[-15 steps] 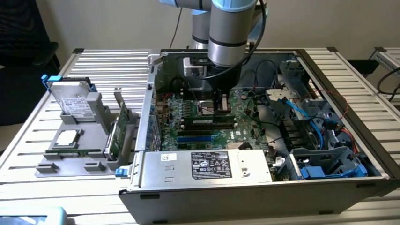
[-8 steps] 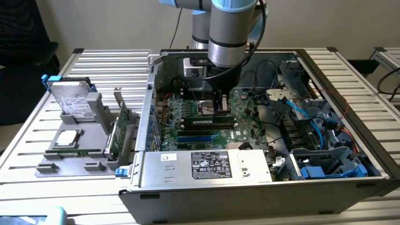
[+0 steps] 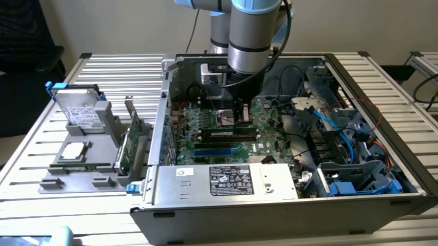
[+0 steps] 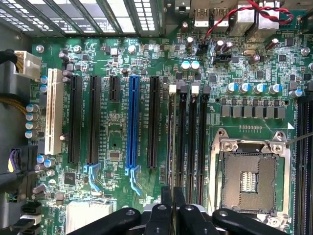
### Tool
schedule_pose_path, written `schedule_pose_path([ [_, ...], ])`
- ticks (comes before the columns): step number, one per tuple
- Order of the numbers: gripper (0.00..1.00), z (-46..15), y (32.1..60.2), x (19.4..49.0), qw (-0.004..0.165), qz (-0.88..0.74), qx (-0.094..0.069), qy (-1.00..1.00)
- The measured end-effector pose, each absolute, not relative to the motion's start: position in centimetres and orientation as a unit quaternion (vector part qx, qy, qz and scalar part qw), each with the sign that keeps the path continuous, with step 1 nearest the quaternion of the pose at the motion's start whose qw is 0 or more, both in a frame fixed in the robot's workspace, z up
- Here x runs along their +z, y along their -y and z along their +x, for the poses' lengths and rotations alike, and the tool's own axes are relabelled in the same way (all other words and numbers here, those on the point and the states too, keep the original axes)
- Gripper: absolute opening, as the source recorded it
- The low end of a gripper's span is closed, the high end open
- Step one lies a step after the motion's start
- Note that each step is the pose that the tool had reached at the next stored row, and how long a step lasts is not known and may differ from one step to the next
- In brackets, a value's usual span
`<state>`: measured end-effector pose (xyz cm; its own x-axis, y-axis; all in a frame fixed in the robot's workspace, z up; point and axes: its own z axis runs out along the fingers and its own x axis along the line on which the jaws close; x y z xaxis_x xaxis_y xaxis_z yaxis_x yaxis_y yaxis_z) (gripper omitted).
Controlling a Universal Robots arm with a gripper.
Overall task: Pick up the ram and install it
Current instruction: 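Insert the ram into the slot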
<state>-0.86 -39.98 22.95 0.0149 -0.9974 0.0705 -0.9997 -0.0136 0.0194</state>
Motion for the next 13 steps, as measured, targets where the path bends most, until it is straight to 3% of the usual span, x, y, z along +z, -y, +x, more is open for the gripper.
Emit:
schedule_pose_path([
  [13,0.13,-0.86,39.94,22.71,0.033,0.712,0.02,0.702],
])
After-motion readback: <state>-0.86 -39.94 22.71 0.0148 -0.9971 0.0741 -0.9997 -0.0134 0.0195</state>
